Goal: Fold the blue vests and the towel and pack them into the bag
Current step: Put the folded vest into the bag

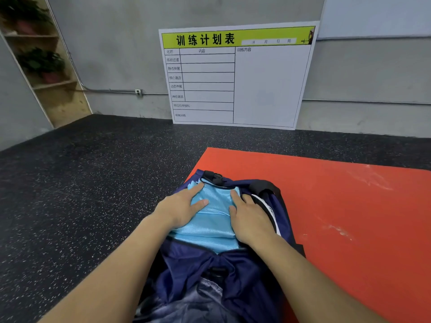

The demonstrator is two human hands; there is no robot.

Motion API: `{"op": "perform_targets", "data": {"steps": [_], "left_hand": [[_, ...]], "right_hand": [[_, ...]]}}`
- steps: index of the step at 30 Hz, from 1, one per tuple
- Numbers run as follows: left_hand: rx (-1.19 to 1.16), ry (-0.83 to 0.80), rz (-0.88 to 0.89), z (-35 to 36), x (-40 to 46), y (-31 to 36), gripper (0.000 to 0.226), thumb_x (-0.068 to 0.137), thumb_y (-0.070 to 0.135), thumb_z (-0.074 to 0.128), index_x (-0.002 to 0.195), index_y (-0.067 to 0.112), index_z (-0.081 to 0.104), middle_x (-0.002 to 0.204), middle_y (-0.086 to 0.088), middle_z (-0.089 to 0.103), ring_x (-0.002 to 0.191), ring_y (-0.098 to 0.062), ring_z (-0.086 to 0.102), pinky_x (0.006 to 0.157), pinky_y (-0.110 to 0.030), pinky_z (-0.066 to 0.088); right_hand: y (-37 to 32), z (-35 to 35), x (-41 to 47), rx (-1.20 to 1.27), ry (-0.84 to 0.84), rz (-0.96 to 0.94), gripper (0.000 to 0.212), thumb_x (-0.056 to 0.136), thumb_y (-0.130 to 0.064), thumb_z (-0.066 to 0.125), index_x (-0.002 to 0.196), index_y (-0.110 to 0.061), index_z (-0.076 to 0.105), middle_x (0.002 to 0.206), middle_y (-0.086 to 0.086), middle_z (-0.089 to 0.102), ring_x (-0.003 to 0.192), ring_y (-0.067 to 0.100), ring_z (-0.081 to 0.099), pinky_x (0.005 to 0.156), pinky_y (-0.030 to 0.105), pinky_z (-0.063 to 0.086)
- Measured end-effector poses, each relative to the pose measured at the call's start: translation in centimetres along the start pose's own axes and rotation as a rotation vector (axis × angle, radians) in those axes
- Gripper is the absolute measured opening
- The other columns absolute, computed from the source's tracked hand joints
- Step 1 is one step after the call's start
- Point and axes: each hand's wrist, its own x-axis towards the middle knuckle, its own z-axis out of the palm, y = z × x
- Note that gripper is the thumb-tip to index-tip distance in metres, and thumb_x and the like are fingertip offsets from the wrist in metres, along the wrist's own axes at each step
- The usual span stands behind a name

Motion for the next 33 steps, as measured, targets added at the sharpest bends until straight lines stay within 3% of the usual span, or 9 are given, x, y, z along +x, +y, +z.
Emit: {"op": "perform_targets", "data": {"steps": [4, 8, 12, 15, 20, 23, 25, 28, 33], "left_hand": [[-0.082, 0.008, -0.024, 0.7, -0.8, 0.1, 0.057, 0.102, 0.062, 0.026, 0.156, 0.053, 0.011, 0.161, 0.004, 0.035, 0.141, -0.029, 0.043, 0.114, -0.046, 0.036], [-0.102, 0.217, 0.039, 0.4, -2.9, 0.6, 0.05, 0.101, 0.051, 0.042, 0.15, 0.045, 0.036, 0.131, -0.002, 0.056, 0.121, -0.028, 0.057, 0.102, -0.039, 0.044], [-0.171, 0.247, -0.04, 0.6, -3.4, 0.8, 0.04, 0.097, 0.058, 0.052, 0.134, 0.043, 0.053, 0.108, 0.001, 0.072, 0.105, -0.027, 0.064, 0.091, -0.036, 0.05], [-0.142, 0.238, -0.09, 0.2, -2.8, 0.9, 0.039, 0.093, 0.066, 0.051, 0.125, 0.045, 0.056, 0.11, 0.003, 0.072, 0.104, -0.027, 0.065, 0.088, -0.037, 0.053], [0.025, 0.237, -0.131, 0.0, -2.4, 2.3, 0.034, 0.098, 0.049, 0.049, 0.129, 0.042, 0.061, 0.122, -0.004, 0.067, 0.111, -0.031, 0.062, 0.088, -0.037, 0.051], [0.264, 0.468, -0.008, -0.1, -2.7, 2.8, 0.029, 0.092, 0.042, 0.063, 0.118, 0.034, 0.071, 0.114, -0.003, 0.055, 0.106, -0.029, 0.053, 0.086, -0.042, 0.05], [0.209, 0.616, 0.191, 0.2, -2.2, 2.8, 0.02, 0.086, 0.031, 0.073, 0.105, 0.029, 0.076, 0.104, 0.0, 0.057, 0.098, -0.026, 0.053, 0.083, -0.042, 0.049], [-0.087, 0.439, 0.259, 0.7, -1.8, 2.5, 0.018, 0.095, 0.023, 0.065, 0.11, 0.024, 0.076, 0.107, 0.004, 0.07, 0.102, -0.022, 0.063, 0.091, -0.038, 0.05], [-0.159, 0.155, 0.123, 1.4, -0.8, 1.5, 0.035, 0.102, 0.031, 0.055, 0.134, 0.022, 0.065, 0.142, 0.003, 0.06, 0.134, -0.016, 0.052, 0.11, -0.024, 0.035]], "right_hand": [[0.4, 0.1, 0.4, 0.085, -0.023, 0.018, 0.051, 0.11, -0.034, 0.03, 0.161, -0.028, 0.025, 0.156, 0.01, 0.034, 0.132, 0.032, 0.047, 0.104, 0.039, 0.039], [0.8, -0.4, -0.1, 0.092, 0.1, -0.024, 0.045, 0.107, -0.039, 0.041, 0.152, -0.034, 0.042, 0.144, 0.005, 0.042, 0.124, 0.028, 0.049, 0.102, 0.037, 0.041], [0.3, -0.3, -0.5, -0.016, 0.166, -0.015, 0.037, 0.107, -0.04, 0.043, 0.142, -0.032, 0.05, 0.141, 0.004, 0.037, 0.12, 0.029, 0.044, 0.097, 0.039, 0.043], [0.0, 0.0, -0.4, -0.074, 0.174, -0.008, 0.036, 0.107, -0.04, 0.041, 0.14, -0.029, 0.051, 0.14, 0.006, 0.037, 0.118, 0.03, 0.044, 0.093, 0.04, 0.045], [0.2, 0.0, 0.1, -0.105, 0.161, 0.012, 0.038, 0.106, -0.046, 0.04, 0.137, -0.03, 0.054, 0.136, 0.006, 0.042, 0.116, 0.031, 0.047, 0.089, 0.039, 0.046], [0.4, -0.3, 0.0, -0.014, 0.218, -0.027, 0.036, 0.103, -0.047, 0.048, 0.132, -0.032, 0.062, 0.132, 0.001, 0.05, 0.114, 0.026, 0.053, 0.088, 0.037, 0.049], [0.3, -0.7, -0.2, 0.087, 0.401, -0.137, 0.026, 0.1, -0.039, 0.058, 0.121, -0.029, 0.071, 0.122, -0.006, 0.058, 0.11, 0.02, 0.056, 0.086, 0.036, 0.051], [0.1, -0.4, 0.3, 0.195, 0.492, -0.242, 0.022, 0.095, -0.025, 0.068, 0.116, -0.023, 0.074, 0.115, -0.009, 0.063, 0.109, 0.015, 0.057, 0.09, 0.035, 0.051], [0.0, 1.4, 1.7, 0.275, 0.134, -0.065, 0.049, 0.1, -0.026, 0.06, 0.148, -0.02, 0.051, 0.148, 0.001, 0.055, 0.136, 0.022, 0.049, 0.115, 0.034, 0.035]]}}
